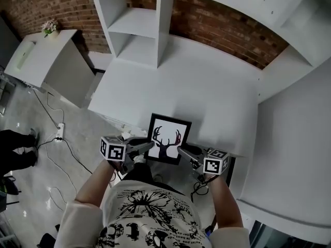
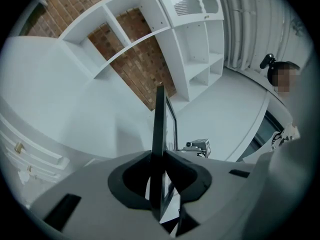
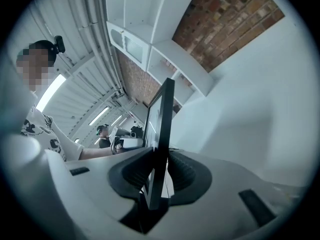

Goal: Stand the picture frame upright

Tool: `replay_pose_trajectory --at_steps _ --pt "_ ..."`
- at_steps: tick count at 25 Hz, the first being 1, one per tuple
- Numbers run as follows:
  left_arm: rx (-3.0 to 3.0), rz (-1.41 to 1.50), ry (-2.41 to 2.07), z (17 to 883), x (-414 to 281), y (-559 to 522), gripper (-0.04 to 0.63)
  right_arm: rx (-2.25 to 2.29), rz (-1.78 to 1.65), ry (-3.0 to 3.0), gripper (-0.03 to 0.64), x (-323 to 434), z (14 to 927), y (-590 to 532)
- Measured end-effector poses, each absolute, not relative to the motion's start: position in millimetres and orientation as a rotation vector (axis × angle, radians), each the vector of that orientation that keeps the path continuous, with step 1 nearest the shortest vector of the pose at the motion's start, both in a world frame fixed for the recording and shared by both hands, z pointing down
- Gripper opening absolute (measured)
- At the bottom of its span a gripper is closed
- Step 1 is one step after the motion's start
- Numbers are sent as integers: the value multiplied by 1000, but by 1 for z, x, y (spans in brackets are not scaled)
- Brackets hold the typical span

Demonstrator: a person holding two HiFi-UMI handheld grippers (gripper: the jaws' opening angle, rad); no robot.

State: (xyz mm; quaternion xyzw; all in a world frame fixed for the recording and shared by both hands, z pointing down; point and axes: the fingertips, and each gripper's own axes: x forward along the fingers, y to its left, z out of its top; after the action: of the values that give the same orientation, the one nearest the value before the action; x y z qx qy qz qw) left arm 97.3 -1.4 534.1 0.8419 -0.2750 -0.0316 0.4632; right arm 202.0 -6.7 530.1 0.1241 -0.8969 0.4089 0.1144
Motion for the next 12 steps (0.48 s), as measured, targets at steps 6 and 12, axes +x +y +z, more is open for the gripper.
replay_pose_trajectory --at_steps 6,12 --pt "2175 -80 -684 507 81 -31 89 378 1073 -2646 95 186 506 -35" --pt "2216 -75 -599 502 66 -60 89 433 1029 -2683 95 168 497 -65"
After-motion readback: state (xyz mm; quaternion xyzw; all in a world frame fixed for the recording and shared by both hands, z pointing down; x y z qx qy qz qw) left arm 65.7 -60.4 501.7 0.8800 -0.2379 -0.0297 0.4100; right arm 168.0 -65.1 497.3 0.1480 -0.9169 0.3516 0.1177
